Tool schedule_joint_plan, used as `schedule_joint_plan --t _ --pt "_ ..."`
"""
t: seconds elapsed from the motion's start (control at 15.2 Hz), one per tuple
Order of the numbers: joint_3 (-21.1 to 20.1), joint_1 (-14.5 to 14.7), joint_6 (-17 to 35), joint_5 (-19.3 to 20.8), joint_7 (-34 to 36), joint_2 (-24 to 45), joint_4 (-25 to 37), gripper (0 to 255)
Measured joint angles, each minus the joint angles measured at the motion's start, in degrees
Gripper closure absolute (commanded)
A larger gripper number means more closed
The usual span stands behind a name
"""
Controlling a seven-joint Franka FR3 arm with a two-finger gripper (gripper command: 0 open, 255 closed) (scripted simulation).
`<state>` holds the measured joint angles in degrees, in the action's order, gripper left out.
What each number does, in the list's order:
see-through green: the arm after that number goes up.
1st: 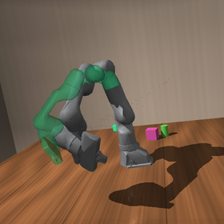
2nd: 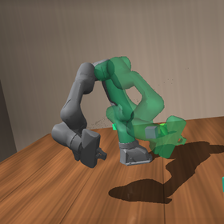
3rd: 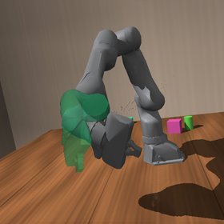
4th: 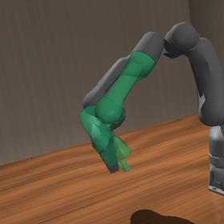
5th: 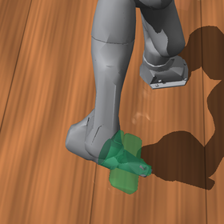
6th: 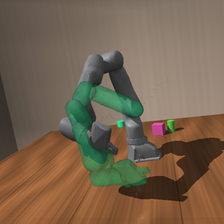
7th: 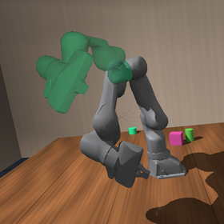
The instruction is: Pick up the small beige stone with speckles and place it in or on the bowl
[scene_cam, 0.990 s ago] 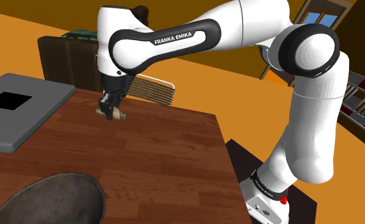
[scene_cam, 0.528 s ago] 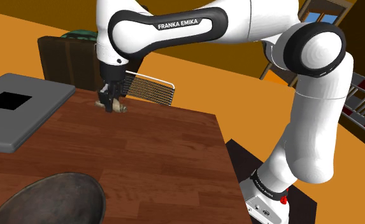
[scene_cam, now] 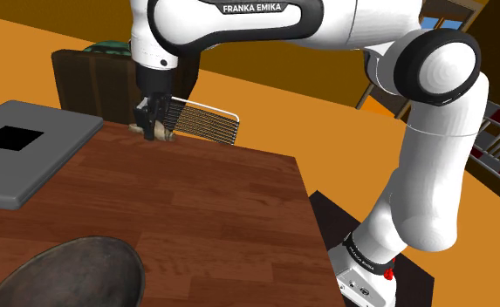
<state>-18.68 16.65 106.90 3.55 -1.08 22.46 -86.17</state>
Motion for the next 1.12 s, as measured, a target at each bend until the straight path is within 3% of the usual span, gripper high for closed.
schedule_joint_plan --t 0.46,0.66,1.12 --pt "-0.15 0.22 -5.22 -0.16 0.07 -0.42 4.84 255" --pt "-0.56 0.78 -5.15 -0.37 1.10 -1.57 3.68 255" --pt "-3.25 5.71 -3.49 -0.44 8.86 -4.20 -0.30 255"
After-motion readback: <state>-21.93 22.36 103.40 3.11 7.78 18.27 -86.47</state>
